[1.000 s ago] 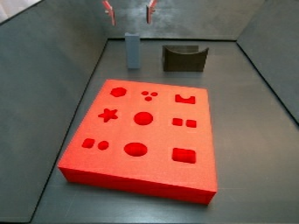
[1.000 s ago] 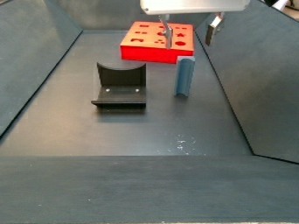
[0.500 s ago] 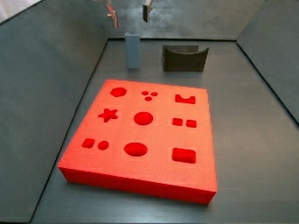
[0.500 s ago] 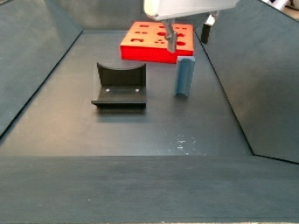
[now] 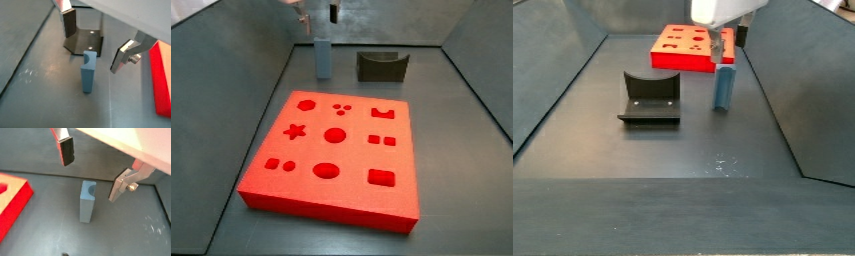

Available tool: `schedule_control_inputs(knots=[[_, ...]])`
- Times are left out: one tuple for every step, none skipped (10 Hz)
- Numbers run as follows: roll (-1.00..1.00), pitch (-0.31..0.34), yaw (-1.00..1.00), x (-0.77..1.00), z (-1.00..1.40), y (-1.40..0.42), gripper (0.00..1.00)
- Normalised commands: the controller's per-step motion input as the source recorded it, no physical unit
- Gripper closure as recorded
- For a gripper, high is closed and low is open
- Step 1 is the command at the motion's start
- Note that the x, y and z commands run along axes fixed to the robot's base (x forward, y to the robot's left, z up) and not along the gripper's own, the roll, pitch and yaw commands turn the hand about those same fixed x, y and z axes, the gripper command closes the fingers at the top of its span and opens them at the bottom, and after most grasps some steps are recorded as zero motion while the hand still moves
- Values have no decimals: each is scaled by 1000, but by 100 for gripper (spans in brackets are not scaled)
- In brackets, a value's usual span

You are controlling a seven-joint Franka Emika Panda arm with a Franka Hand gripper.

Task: Pick up the arch object. Move up. Place the arch object on the fixture. Regrasp the arch object. Rotate the arch object. Move to above the board. Insert the arch object.
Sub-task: Rotate the arch object.

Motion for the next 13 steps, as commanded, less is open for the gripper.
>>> schedule_control_inputs(knots=[[-6,2,1000,44,-40,4,0],[-6,2,1000,44,-40,4,0],[-6,2,1000,44,-40,4,0],[-6,2,1000,44,-40,3,0],[-6,2,1000,44,-40,3,0],[-7,3,1000,44,-39,3,0],[-7,3,1000,44,-39,3,0],[-7,3,1000,44,-39,3,0],[-7,3,1000,44,-39,3,0],[-8,3,1000,44,-39,3,0],[-8,3,1000,44,-39,3,0],[-8,3,1000,44,-39,3,0],[-9,3,1000,44,-39,3,0]])
